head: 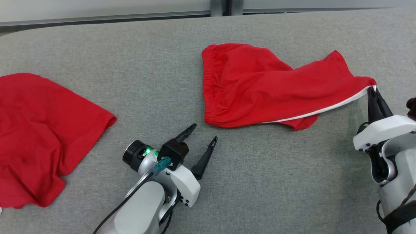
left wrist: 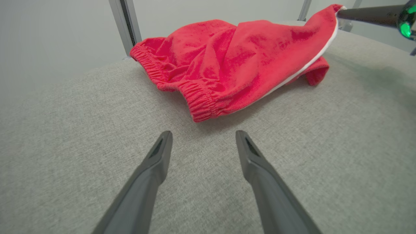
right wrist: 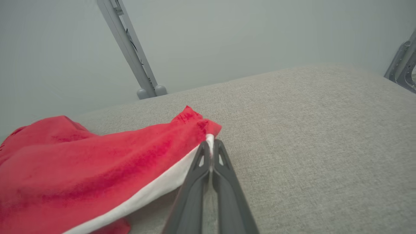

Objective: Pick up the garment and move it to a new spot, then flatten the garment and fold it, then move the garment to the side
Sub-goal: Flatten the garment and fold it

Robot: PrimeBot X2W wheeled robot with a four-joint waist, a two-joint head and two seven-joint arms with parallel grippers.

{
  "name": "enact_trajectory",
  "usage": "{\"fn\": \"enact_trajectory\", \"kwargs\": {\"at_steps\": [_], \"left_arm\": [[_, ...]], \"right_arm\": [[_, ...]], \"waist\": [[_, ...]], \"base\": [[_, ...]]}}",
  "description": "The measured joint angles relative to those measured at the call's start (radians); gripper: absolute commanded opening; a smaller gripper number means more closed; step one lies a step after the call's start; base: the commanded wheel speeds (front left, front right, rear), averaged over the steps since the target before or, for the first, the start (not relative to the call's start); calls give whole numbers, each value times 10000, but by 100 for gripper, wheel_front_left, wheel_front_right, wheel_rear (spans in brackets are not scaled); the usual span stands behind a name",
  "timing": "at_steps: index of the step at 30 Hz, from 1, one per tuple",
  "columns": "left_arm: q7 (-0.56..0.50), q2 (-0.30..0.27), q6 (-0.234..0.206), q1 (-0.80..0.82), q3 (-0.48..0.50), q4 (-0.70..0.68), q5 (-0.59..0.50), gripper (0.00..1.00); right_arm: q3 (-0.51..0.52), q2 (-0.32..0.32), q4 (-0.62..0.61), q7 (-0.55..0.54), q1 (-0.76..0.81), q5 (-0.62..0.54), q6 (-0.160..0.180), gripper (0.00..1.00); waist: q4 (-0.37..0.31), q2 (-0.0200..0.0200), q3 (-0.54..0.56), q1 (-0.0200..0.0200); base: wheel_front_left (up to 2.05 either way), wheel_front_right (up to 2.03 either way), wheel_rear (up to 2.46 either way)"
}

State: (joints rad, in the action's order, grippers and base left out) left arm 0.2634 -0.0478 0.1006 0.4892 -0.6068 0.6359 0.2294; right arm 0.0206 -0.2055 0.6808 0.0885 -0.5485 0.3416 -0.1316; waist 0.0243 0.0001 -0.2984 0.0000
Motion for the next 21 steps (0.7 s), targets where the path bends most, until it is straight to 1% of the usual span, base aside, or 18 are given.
{"fn": "enact_trajectory", "kwargs": {"at_steps": [2, 4, 6, 8, 10, 13, 17, 18, 19, 20, 21], "left_arm": [[0, 0, 17, 333, -182, 418, -92, 100], [0, -4, -63, 595, -324, 744, -336, 100], [0, 0, -242, 780, -249, 834, -194, 100], [0, -6, -316, 1004, -261, 894, -178, 100], [0, 0, -313, 1158, -261, 867, -90, 100], [0, -2, -163, 1299, -364, 909, -50, 100], [0, -2, -96, 1377, -412, 897, -10, 100], [0, -2, -69, 1377, -408, 859, 21, 97], [0, -2, -35, 1376, -401, 826, 35, 73], [0, 2, -21, 1370, -393, 803, 38, 44], [0, 2, 4, 1352, -378, 771, 38, 18]], "right_arm": [[-50, -4, -109, -75, -98, 27, 0, 0], [-92, -23, -199, -96, -200, -6, 0, 0], [-155, 36, -311, -134, -322, -8, 2, 0], [-234, 113, -437, -184, -405, -8, 2, 0], [-309, 159, -541, -253, -463, -10, 2, 0], [-347, 163, -642, -274, -486, -61, 2, 0], [-299, 144, -717, -359, -533, -102, 2, 0], [-280, 138, -715, -359, -536, -117, 2, 0], [-259, 128, -708, -359, -536, -128, 2, 0], [-226, 105, -681, -364, -536, -178, 2, 0], [-217, 79, -658, -376, -535, -226, 2, 0]], "waist": [[-140, 0, -128, 0], [-270, -1, -253, -1], [-399, 0, -368, 0], [-507, 0, -480, 0], [-591, 0, -580, 0], [-685, 0, -693, 0], [-690, 0, -751, 0], [-677, -1, -745, 0], [-660, 0, -729, 0], [-637, 0, -706, -1], [-611, 0, -683, 0]], "base": [[0, 0, 0], [0, 0, 0], [0, 0, 0], [0, 0, 0], [0, 0, 0], [0, 0, 0], [0, 0, 0], [0, 0, 0], [0, 0, 0], [0, 0, 0], [0, 0, 0]]}}
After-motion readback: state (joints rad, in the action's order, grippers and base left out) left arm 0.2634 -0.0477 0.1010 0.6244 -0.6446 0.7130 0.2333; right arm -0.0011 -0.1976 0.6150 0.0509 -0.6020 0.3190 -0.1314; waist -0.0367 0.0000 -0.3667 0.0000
